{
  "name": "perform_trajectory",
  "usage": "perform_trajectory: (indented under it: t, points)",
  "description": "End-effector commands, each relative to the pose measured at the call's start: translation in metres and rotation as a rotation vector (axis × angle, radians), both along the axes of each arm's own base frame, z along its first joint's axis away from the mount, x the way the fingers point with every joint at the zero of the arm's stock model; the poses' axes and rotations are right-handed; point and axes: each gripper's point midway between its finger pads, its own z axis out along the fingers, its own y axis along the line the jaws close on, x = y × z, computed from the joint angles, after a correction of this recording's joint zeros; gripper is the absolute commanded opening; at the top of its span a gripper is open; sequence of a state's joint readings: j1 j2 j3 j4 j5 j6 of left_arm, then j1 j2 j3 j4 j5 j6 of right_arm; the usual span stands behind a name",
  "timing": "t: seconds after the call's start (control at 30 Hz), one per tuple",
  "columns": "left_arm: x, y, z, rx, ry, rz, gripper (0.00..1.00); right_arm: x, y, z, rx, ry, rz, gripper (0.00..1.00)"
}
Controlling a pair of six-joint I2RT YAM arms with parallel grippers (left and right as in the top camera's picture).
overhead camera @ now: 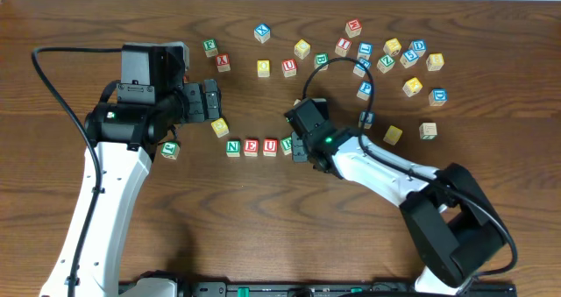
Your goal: Spell out NEURIPS
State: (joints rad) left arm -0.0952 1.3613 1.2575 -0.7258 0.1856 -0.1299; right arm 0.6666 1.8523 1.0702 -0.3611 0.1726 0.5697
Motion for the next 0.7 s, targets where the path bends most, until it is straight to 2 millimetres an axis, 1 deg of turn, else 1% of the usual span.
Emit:
perform_trajectory:
  t: [0.0, 0.4, 0.67]
  points:
    - [0.0024, -0.0007, 0.0125, -0.004, -0.033, -0.006, 0.98, -0.0032, 0.0008, -0.0084, -0.015, 0.013, 0.005, 0.24]
    - [0.0024, -0.0007, 0.0125, -0.004, -0.033, -0.006, 0.98, -0.0013, 0.0014, -0.0074, -0.013, 0.004, 0.003, 0.24]
    - [0.0024, -0.0007, 0.0125, -0.004, -0.033, -0.006, 0.98, -0.0007, 0.0013, -0.0071, -0.013, 0.001, 0.002, 0.27]
